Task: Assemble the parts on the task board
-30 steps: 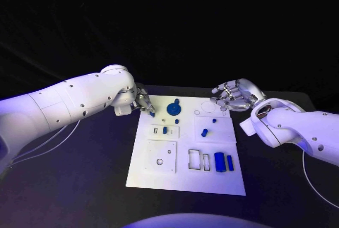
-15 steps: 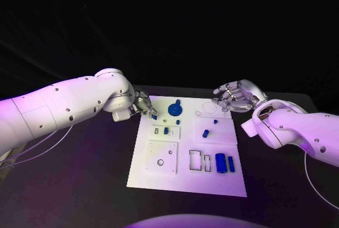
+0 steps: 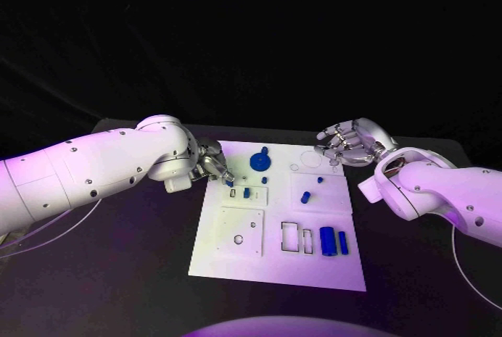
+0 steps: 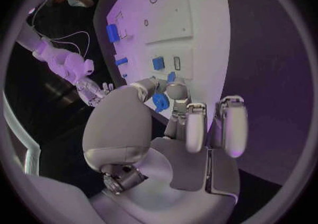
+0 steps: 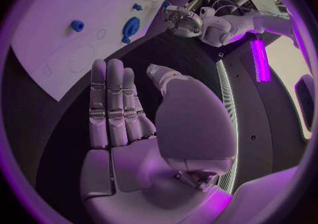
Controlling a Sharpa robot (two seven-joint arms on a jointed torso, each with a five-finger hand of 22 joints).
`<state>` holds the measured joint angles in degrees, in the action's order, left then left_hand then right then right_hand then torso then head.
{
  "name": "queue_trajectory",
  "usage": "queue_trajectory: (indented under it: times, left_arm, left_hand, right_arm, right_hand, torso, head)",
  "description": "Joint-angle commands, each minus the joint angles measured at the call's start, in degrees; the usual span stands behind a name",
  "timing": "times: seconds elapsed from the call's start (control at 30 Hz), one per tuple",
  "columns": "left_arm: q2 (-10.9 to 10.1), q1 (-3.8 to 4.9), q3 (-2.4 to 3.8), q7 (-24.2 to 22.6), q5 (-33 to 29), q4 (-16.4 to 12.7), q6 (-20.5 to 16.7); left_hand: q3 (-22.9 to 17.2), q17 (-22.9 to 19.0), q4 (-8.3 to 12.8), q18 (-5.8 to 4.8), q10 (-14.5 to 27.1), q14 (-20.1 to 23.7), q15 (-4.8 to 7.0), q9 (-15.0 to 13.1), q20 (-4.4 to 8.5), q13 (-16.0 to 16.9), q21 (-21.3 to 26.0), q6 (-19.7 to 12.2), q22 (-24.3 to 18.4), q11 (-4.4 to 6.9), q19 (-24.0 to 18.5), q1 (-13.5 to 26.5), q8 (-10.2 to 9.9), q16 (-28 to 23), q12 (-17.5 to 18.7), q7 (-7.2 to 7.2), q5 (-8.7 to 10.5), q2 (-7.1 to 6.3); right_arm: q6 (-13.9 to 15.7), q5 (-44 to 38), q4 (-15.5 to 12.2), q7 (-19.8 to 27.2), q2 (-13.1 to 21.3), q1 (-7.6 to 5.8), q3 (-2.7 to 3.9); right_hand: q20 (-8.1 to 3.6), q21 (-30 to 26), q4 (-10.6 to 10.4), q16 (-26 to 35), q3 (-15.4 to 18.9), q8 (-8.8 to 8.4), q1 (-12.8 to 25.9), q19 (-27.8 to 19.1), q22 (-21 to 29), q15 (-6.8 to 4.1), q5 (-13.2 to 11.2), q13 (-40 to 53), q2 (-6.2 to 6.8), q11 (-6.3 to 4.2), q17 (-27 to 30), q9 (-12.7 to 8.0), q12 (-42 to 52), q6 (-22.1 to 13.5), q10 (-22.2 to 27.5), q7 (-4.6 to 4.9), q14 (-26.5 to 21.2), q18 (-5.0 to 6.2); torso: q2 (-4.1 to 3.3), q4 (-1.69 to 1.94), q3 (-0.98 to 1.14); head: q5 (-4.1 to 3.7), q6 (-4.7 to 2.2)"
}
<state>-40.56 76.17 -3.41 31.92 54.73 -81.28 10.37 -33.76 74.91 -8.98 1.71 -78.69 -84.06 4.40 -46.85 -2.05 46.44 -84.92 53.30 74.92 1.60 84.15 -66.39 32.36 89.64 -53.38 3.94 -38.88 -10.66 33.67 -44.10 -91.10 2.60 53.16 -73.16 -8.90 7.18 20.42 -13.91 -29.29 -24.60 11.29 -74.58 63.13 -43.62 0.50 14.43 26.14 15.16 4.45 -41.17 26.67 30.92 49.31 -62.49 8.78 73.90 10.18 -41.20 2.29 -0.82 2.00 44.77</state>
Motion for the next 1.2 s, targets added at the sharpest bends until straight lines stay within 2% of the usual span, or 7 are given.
queue_trajectory:
  times: [0.03,0.37,0.57,0.7,1.03,1.2]
  left_arm:
    - [0.0,-0.34,-0.02,-1.5,3.8,-0.8,-1.2]
    - [0.3,-1.14,-0.24,-1.3,4.9,-1.3,-0.7]
    - [0.4,-1.24,-0.31,-0.8,4.9,-1.4,0.7]
    - [0.5,-1.28,-0.36,-0.5,4.9,-1.3,1.3]
    - [0.8,-1.31,-0.51,-0.2,5.2,-1.3,2.8]
    - [0.8,-1.32,-0.53,-0.2,5.2,-1.4,3.2]
  left_hand:
    - [-10.1,15.1,10.4,-0.36,-0.4,-5.9,0.42,-2.9,0.45,-0.1,-0.4,1.8,12.7,0.08,3.0,0.3,0.4,0.4,0.3,-1.48,-0.40,0.15]
    - [-10.2,15.1,10.6,-0.37,-0.5,-5.9,0.44,-2.9,0.47,-0.2,-0.4,2.0,12.7,0.13,3.0,0.4,0.4,0.4,0.3,-1.53,-0.76,0.10]
    - [-10.2,15.1,10.7,-0.36,-0.5,-5.9,0.45,-2.9,0.47,-0.2,-0.4,2.1,12.7,0.14,3.0,0.5,0.4,0.4,0.3,-1.54,-0.91,0.07]
    - [-10.3,15.1,10.7,-0.37,-0.5,-5.9,0.45,-2.9,0.48,-0.3,-0.4,2.1,12.8,0.14,3.0,0.6,0.4,0.4,0.4,-1.55,-0.99,0.05]
    - [-10.3,15.1,10.7,-0.35,-0.5,-5.9,0.46,-2.9,0.49,-0.4,-0.3,2.2,12.7,0.15,2.9,0.6,0.4,0.4,0.5,-1.56,-1.05,0.03]
    - [-10.3,15.1,10.7,-0.35,-0.5,-5.9,0.46,-2.9,0.49,-0.4,-0.3,2.2,12.7,0.15,2.9,0.6,0.4,0.4,0.5,-1.56,-1.05,0.03]
  right_arm:
    - [-0.9,-0.6,0.0,0.4,0.0,0.11,0.00]
    - [-0.9,-0.6,0.0,0.5,-0.1,0.21,0.00]
    - [-0.9,-0.6,0.0,0.4,-0.1,0.22,0.00]
    - [-1.0,-0.6,0.0,0.5,-0.1,0.22,0.00]
    - [-1.0,-0.6,0.0,0.5,-0.1,0.22,0.00]
    - [-1.0,-0.6,0.0,0.5,-0.1,0.23,0.00]
  right_hand:
    - [-0.06,-0.3,0.4,0.4,0.1,0.30,0.4,0.3,0.1,0.26,0.2,-0.1,-0.01,0.06,-0.1,0.1,-0.2,-0.3,0.1,0.23,0.3,0.23]
    - [-0.06,-0.3,0.4,0.4,0.1,0.30,0.4,0.3,0.1,0.26,0.2,-0.1,-0.01,0.06,-0.1,0.1,-0.2,-0.3,0.1,0.23,0.3,0.23]
    - [-0.06,-0.3,0.4,0.4,0.1,0.30,0.4,0.3,0.1,0.26,0.2,-0.1,-0.01,0.06,-0.1,0.1,-0.2,-0.3,0.1,0.23,0.3,0.23]
    - [-0.06,-0.3,0.4,0.4,0.1,0.30,0.4,0.3,0.1,0.26,0.2,-0.1,-0.01,0.06,-0.1,0.1,-0.2,-0.3,0.1,0.23,0.3,0.23]
    - [-0.05,-0.4,0.5,0.5,0.1,0.31,0.4,0.3,0.2,0.27,0.3,-0.2,-0.05,0.07,-0.2,0.1,-0.2,-0.3,0.1,0.23,0.3,0.23]
    - [-0.05,-0.4,0.5,0.5,0.1,0.31,0.4,0.3,0.2,0.27,0.3,-0.2,-0.05,0.07,-0.2,0.1,-0.2,-0.3,0.1,0.23,0.3,0.23]
  torso:
    - [-0.07,-0.10,-0.03]
    - [-0.16,-0.15,0.06]
    - [-0.14,-0.13,0.06]
    - [-0.10,-0.07,0.09]
    - [-0.11,-0.06,-0.01]
    - [-0.10,-0.04,0.08]
  head:
    - [0.12,0.02]
    - [0.14,0.31]
    - [0.15,0.54]
    - [-0.05,0.32]
    - [-0.11,0.63]
    - [0.13,0.73]
